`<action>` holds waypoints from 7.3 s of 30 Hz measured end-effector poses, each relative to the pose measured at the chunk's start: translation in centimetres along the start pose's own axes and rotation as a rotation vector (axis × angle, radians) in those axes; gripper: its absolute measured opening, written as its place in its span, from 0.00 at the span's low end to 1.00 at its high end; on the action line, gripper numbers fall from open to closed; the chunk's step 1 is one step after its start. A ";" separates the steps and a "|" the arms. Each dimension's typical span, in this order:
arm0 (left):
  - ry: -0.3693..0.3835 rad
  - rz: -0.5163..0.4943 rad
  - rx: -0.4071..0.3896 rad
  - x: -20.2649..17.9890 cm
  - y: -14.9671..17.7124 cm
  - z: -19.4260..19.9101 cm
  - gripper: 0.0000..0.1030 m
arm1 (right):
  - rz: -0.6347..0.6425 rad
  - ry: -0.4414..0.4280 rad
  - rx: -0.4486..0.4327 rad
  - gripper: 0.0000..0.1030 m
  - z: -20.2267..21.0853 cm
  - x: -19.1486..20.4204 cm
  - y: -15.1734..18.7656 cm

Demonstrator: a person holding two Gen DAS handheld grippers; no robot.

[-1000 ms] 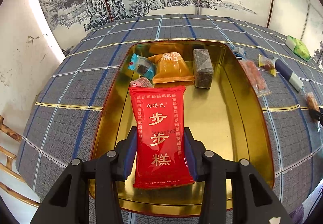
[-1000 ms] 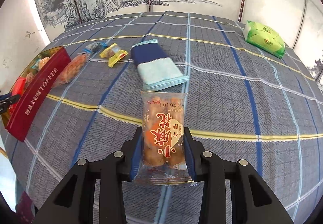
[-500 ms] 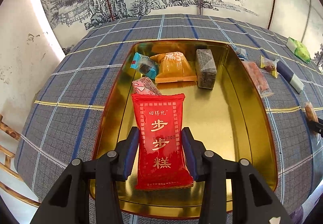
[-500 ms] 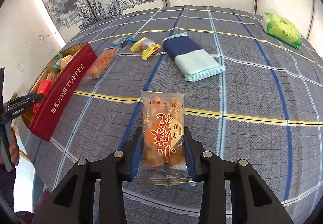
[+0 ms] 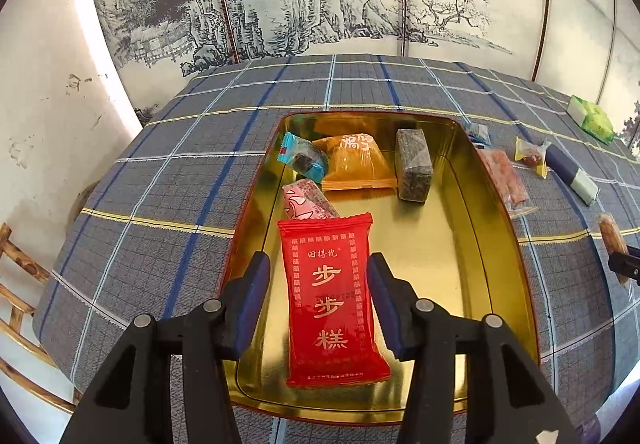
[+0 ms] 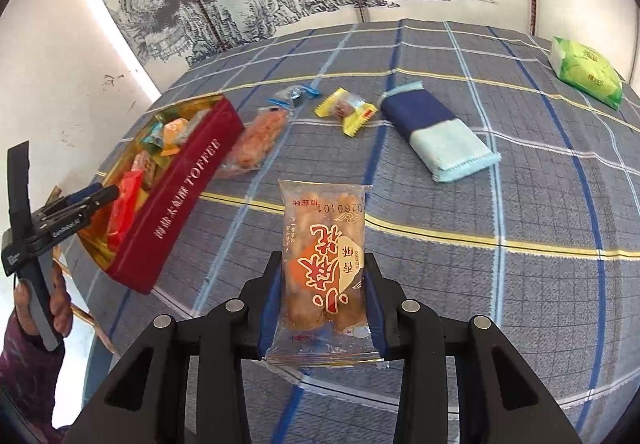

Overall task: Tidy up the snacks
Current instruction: 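Carry the red packet over the tin and open the left gripper, then lower the wrapped cookie into the tin and open the right gripper, then grasp the orange cracker bag with the right gripper while the left grasps the blue-ended candy, then carry the blue-ended candy into the tin and open the left gripper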

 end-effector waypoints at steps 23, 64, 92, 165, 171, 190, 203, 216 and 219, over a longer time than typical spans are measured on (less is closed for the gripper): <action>-0.021 0.060 -0.062 2.4 -0.4 2.2 0.66 | 0.161 -0.201 -0.017 0.37 -0.9 13.0 -4.6; -0.044 0.168 -0.055 6.7 0.4 2.2 0.78 | 0.250 -0.196 0.106 0.37 -10.0 20.2 -6.1; -0.054 0.146 -0.070 6.5 0.5 3.1 0.85 | 0.111 -0.284 -0.029 0.36 -6.8 14.9 -5.7; 0.416 -0.186 0.370 -18.9 -12.6 -8.5 0.20 | -0.209 0.342 -0.131 0.40 3.2 -21.1 -2.3; 0.412 -0.137 0.214 -17.0 -8.3 0.9 0.20 | -0.196 0.359 -0.124 0.41 3.1 -21.0 -2.3; 0.201 -0.071 0.040 -7.6 -2.5 6.0 0.21 | -0.152 0.420 -0.100 0.41 2.8 -20.4 -2.3; 0.182 -0.033 0.050 -6.2 -2.2 4.1 0.20 | -0.139 0.432 -0.091 0.43 2.7 -20.1 -2.4; 0.122 0.030 0.023 -3.3 -2.2 4.0 0.20 | -0.135 0.444 -0.090 0.40 2.8 -20.0 -2.3; 0.098 0.029 0.007 -2.8 -2.1 4.3 0.20 | -0.135 0.432 -0.092 0.40 3.0 -19.7 -2.0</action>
Point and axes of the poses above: each gripper's, at about its wrist camera, not at the fingertips, and z roughly against the way its jaws point, x to its left, y to its underside, the point moved 5 cm from there along -z, roughly the way its jaws point, and after that the axes turned 2 degrees about -z, right-handed, at the moved point
